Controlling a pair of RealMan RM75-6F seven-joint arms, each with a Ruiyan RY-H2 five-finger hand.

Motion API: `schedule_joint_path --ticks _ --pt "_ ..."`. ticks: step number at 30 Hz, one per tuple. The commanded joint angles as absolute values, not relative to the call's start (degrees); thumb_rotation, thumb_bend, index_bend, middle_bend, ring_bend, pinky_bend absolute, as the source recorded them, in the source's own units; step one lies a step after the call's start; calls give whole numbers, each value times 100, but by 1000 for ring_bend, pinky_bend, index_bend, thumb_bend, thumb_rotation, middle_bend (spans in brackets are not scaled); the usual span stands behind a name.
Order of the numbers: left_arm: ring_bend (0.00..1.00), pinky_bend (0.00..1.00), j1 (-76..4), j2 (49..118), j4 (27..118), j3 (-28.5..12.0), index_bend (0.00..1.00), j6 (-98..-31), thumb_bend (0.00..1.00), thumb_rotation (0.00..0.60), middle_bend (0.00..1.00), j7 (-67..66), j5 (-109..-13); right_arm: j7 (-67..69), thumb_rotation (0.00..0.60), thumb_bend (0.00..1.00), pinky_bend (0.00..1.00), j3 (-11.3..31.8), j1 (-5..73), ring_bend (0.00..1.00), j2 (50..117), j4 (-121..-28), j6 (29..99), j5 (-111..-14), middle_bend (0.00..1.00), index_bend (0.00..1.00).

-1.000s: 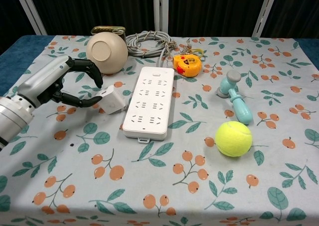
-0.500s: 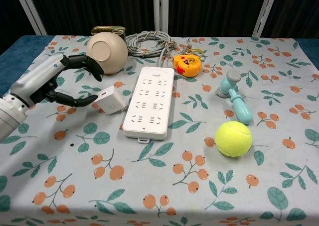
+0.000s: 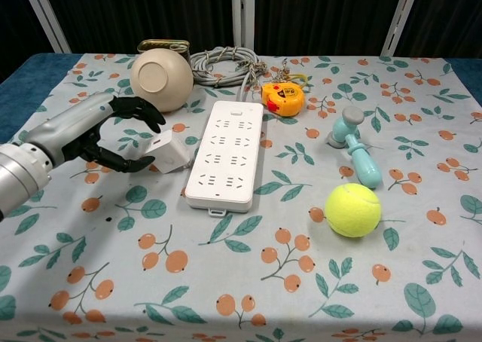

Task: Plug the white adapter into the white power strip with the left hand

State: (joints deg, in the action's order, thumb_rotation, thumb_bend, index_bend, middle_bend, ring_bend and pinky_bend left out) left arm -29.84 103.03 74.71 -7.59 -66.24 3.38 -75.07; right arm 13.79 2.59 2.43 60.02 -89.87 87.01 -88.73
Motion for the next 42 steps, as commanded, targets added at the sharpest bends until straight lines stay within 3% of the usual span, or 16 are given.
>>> schedule_joint_path --ticks 1,33,38,42 --pt "178 138 -2993 10301 7686 -913 320 -6484 282 600 328 -64 -7216 1401 600 203 0 257 238 0 6011 -8967 8697 -8863 0 0" --pt "246 184 -3063 10533 7555 -1132 414 -6270 345 600 417 -220 -6935 1437 600 206 0 260 239 0 6042 -8934 8669 -8836 0 0" --pt "297 218 -3077 10612 7447 -1181 460 -6273 417 600 485 -184 -6897 1435 600 205 0 262 234 0 6045 -8936 8661 -8814 0 0" --pt "370 303 -3095 10604 7404 -1178 542 -6242 520 600 581 224 -7079 1420 600 205 0 266 242 0 6037 -8955 8649 -8812 0 0"
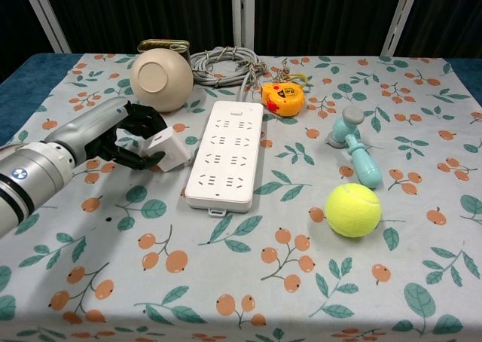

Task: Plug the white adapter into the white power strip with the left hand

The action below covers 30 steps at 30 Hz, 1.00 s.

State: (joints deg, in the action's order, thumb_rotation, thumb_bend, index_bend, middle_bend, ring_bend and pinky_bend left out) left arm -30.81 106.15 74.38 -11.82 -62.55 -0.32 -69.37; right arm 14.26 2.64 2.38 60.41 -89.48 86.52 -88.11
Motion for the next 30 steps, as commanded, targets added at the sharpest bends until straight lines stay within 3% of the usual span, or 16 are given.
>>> schedule_joint_path --ticks 1,10,15,24,30 --pt "385 318 -3100 10593 7371 -1176 561 -6279 545 600 599 314 -7163 1416 600 205 0 268 241 0 6034 -8960 8652 -8813 0 0" --pt "419 343 -3401 10092 7385 -1149 612 -6540 592 600 652 1016 -8223 1371 600 204 0 278 225 0 6013 -8992 8685 -8806 0 0" --pt "422 343 -3777 9880 7516 -1239 617 -6331 590 600 659 780 -8460 1314 600 202 0 289 233 0 5992 -9034 8690 -8815 0 0" --pt "422 337 -4388 9751 7710 -1356 616 -5314 582 600 660 -401 -7908 1240 600 206 0 299 258 0 5955 -9109 8619 -8767 0 0" --pt "422 335 -4525 9733 7746 -1438 616 -5201 581 600 660 -821 -7555 1268 600 207 0 305 261 0 5957 -9087 8590 -8730 0 0"
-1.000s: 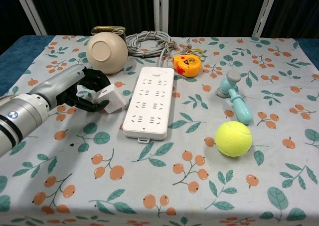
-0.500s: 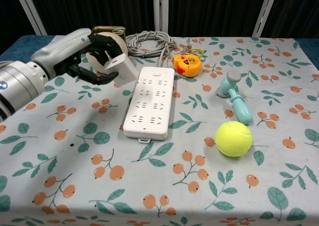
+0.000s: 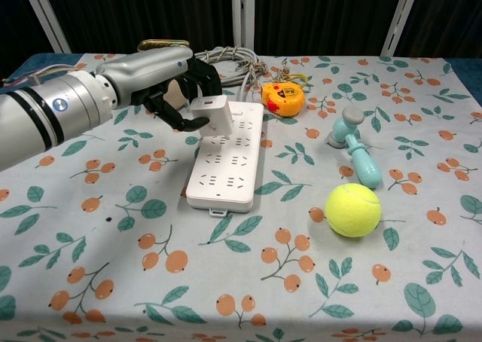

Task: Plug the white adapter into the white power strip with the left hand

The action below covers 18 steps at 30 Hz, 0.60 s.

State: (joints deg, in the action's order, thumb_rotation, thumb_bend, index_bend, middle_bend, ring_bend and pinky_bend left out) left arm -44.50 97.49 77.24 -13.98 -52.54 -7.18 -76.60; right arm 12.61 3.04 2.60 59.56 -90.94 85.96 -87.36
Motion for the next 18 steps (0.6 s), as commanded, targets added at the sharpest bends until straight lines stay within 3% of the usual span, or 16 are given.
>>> schedule_joint_path --ticks 1,18 --pt "422 334 -4543 9737 7732 -1440 616 -5196 581 600 660 -846 -7530 1276 600 206 0 306 261 0 5958 -9081 8586 -8724 0 0" --pt "422 326 -4753 9707 7440 -1194 617 -5182 580 600 656 -866 -7656 1246 600 207 0 326 271 0 5967 -9101 8564 -8687 0 0"
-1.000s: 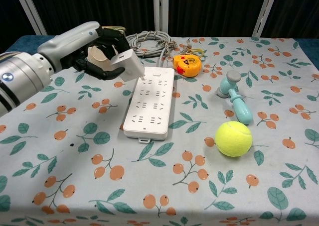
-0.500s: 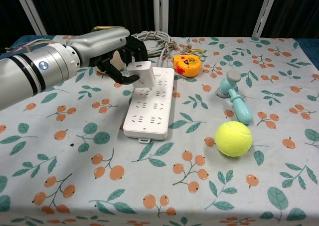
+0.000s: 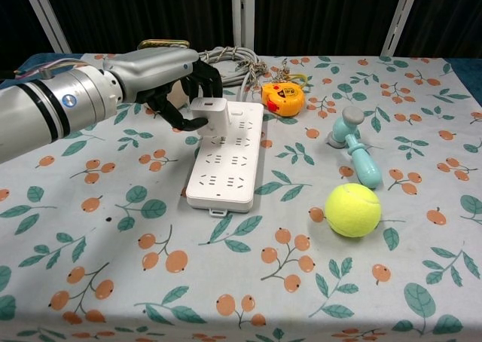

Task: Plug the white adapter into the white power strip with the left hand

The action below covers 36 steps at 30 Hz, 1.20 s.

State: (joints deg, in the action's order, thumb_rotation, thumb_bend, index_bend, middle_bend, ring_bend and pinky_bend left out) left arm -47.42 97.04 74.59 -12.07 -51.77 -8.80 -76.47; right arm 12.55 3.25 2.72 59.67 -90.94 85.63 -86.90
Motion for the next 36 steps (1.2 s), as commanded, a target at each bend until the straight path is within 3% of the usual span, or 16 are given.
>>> schedule_joint_path --ticks 1,22,36 --pt "422 325 -4761 9704 7428 -1185 617 -5180 580 600 656 -860 -7661 1240 600 207 0 327 269 0 5965 -9107 8565 -8686 0 0" --pt "422 322 -4896 9635 7368 -1053 617 -5082 579 600 655 -889 -7592 1214 600 200 0 335 272 0 5968 -9118 8529 -8642 0 0" --pt "429 313 -5205 9377 7587 -1026 633 -4674 585 600 677 -1542 -7377 1248 600 206 0 335 258 0 5983 -9080 8531 -8629 0 0"
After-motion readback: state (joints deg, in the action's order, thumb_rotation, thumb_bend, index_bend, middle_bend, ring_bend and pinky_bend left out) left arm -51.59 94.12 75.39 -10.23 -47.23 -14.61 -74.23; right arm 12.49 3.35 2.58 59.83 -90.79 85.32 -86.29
